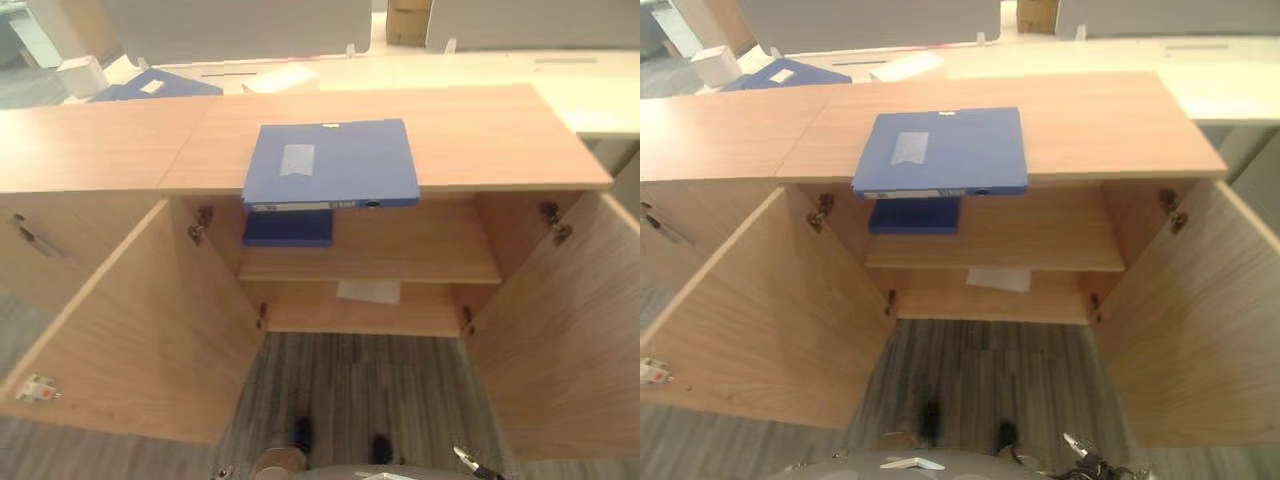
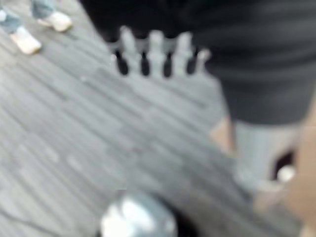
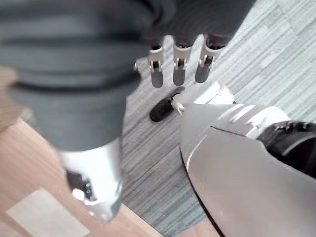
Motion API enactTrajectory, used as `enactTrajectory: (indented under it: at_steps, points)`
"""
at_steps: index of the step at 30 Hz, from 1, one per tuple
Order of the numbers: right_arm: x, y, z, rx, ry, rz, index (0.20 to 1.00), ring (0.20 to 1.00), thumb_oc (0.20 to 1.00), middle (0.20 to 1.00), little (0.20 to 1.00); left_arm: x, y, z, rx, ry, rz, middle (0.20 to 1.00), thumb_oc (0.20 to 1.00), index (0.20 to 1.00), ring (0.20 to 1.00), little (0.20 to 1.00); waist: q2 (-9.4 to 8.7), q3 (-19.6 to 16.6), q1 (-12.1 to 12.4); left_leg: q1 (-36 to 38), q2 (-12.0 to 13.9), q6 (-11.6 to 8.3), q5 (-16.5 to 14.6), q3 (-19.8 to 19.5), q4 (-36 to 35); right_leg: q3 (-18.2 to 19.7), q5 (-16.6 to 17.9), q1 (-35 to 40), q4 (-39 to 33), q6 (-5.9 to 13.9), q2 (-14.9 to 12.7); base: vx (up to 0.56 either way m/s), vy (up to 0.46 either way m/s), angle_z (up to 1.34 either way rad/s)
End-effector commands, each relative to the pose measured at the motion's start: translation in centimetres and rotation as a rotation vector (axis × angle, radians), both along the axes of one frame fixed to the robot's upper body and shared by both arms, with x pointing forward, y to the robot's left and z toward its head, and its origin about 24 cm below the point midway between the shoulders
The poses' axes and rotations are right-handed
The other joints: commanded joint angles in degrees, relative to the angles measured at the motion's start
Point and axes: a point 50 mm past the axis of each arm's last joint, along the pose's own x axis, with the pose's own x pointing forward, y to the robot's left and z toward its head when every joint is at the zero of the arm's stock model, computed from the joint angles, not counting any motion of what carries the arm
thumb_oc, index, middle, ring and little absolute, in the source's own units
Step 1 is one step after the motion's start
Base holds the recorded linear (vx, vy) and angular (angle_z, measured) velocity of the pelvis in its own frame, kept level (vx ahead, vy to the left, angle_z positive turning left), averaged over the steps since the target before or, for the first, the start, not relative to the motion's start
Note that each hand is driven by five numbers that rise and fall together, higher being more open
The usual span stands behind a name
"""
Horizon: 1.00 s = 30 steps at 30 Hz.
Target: Put the empty folder in the office cabinet
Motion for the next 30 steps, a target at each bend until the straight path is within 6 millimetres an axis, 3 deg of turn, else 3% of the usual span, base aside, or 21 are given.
enactTrajectory:
  at_steps: [1,3,8,11,17,24,30]
  points:
    - [-0.1,1.2,-0.3,0.028,0.021,-0.016,1.0,1.0,1.0,1.0,1.0,0.9,2.5,0.6,0.074,-0.019,-0.014,1.0,1.0,1.0,1.0,1.0,-3.44,-0.68,0.57,-0.7,0.4,5.64,-1.95,2.31,4.13,-1.57,-1.82,2.23,0.24,4.4,4.15,0.01,0.026,-0.86]
    - [-0.5,2.2,-0.5,0.058,0.041,0.016,1.0,1.0,1.0,1.0,1.0,1.6,1.8,0.5,0.085,-0.02,-0.013,1.0,1.0,1.0,1.0,1.0,-3.4,-1.61,0.24,1.86,0.08,6.23,-2.13,2.04,0.88,-2.41,-2.17,2.37,0.24,4.58,4.32,0.03,0.012,-0.17]
    - [-1.2,3.0,-0.8,0.076,0.055,-0.052,1.0,1.0,1.0,1.0,1.0,0.2,1.0,0.1,0.09,-0.026,-0.072,1.0,1.0,1.0,1.0,1.0,-2.85,-2.59,0.84,5.63,-0.7,7.27,-2.64,-0.22,-2.9,-4.52,-2.48,1.75,0.24,4.68,4.02,-0.02,0.023,0.25]
    - [-1.4,3.5,-0.9,0.093,0.034,-0.078,1.0,1.0,1.0,1.0,1.0,-1.4,1.7,0.1,0.094,0.006,-0.095,1.0,1.0,1.0,1.0,1.0,-2.7,-3.16,0.84,6.3,-1.15,7.72,-3.69,-0.54,-2.9,-4.91,-2.44,1.25,0.24,5.06,3.71,-0.03,0.037,0.13]
    - [-1.8,3.6,-0.9,0.094,0.029,-0.061,1.0,1.0,1.0,1.0,1.0,-2.0,2.2,0.1,0.106,0.008,-0.084,1.0,1.0,1.0,1.0,1.0,-2.8,-3.65,0.06,6.39,-1.05,8.16,-4.49,0.71,-2.9,-4.44,-2.02,0.47,0.24,5.47,3.42,-0.02,0.016,0.08]
    - [-1.8,3.6,-0.9,0.097,0.027,-0.051,1.0,1.0,1.0,1.0,1.0,-1.4,2.0,0.1,0.106,-0.037,-0.071,1.0,1.0,1.0,1.0,1.0,-2.81,-3.7,-0.22,6.7,-1.01,8.3,-5.02,1.1,-2.9,-4.44,-1.82,0.31,0.24,5.72,3.18,-0.01,0.003,-0.03]
    - [-1.7,3.9,-0.9,0.097,0.038,-0.03,1.0,1.0,1.0,1.0,1.0,2.1,1.5,0.6,0.097,-0.239,-0.054,1.0,1.0,1.0,1.0,1.0,-2.82,-4.15,-0.78,7.37,-0.83,8.4,-5.57,1.7,-2.9,-4.51,-1.48,0.45,0.24,6.13,2.84,0.0,0.0,0.0]
